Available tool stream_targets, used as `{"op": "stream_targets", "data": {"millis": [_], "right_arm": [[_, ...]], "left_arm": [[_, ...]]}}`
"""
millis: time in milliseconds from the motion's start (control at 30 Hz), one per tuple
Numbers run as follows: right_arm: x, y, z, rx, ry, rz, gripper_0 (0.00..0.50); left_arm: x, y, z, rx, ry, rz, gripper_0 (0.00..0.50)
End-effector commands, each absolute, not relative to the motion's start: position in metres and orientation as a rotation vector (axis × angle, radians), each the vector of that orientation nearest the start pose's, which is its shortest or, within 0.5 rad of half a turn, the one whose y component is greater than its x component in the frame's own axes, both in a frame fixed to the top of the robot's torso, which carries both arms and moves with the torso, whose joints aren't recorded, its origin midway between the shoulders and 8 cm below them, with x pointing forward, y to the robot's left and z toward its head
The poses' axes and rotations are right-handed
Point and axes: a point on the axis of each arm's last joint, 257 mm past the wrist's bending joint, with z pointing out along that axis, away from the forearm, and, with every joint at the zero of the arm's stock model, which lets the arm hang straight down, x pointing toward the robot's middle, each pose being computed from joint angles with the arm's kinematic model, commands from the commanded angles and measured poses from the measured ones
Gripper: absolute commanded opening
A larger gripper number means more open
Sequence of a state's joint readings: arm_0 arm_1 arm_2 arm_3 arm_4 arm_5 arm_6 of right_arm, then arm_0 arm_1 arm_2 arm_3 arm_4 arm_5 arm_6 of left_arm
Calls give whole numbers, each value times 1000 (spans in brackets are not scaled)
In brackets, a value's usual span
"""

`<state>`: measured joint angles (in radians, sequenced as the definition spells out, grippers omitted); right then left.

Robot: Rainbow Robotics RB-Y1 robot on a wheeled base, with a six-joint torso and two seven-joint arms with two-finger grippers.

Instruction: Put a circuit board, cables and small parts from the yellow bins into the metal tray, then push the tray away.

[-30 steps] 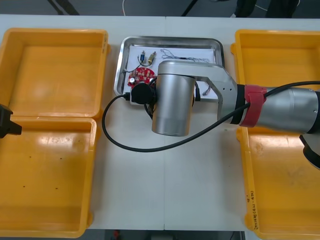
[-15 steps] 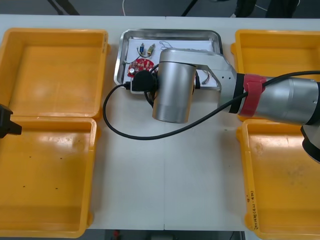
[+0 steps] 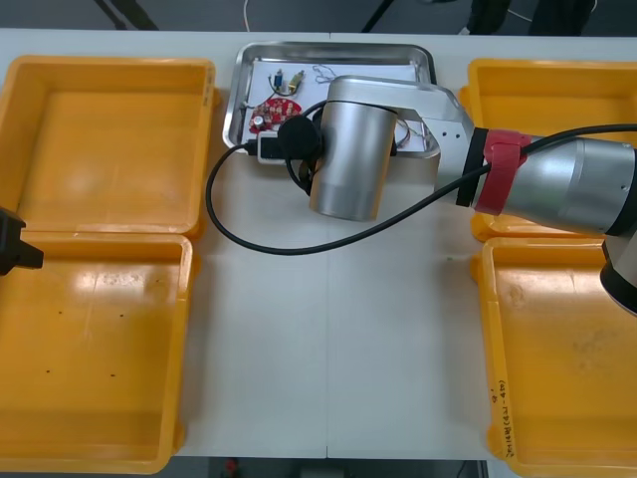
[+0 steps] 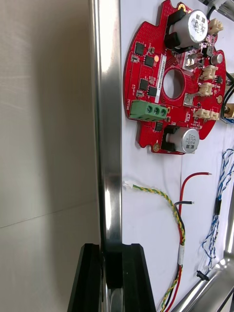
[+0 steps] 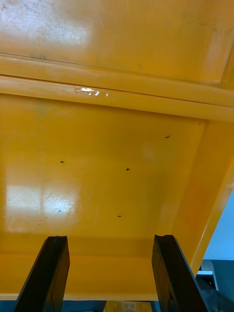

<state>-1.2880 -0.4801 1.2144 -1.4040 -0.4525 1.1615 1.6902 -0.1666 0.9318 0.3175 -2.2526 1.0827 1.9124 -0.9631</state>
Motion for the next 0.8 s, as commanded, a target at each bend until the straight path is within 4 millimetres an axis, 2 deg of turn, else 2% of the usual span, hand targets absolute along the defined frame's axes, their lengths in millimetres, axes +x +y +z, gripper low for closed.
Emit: {"op": "stream_targets", "data": {"millis": [33, 400, 667, 700, 733, 767, 800], "right_arm": [[608, 14, -125, -1643, 1547, -789, 9], [623, 15, -122, -1628, 1529, -784, 8], [624, 13, -128, -1644, 1524, -796, 8], [625, 12, -128, -1643, 1525, -797, 76], [625, 12, -128, -1644, 1525, -799, 76], [624, 12, -128, -1647, 1524, -798, 262], [625, 10, -128, -1645, 1528, -801, 382]], "left_arm": [[351, 365, -124, -115, 2681, -30, 500], [351, 365, -124, -115, 2681, -30, 500], [351, 365, -124, -115, 2681, -30, 500], [351, 365, -124, -115, 2681, -30, 500], [351, 365, -124, -115, 2681, -30, 500], [351, 365, -124, -115, 2681, -30, 500], [351, 365, -124, -115, 2681, -30, 500]]}}
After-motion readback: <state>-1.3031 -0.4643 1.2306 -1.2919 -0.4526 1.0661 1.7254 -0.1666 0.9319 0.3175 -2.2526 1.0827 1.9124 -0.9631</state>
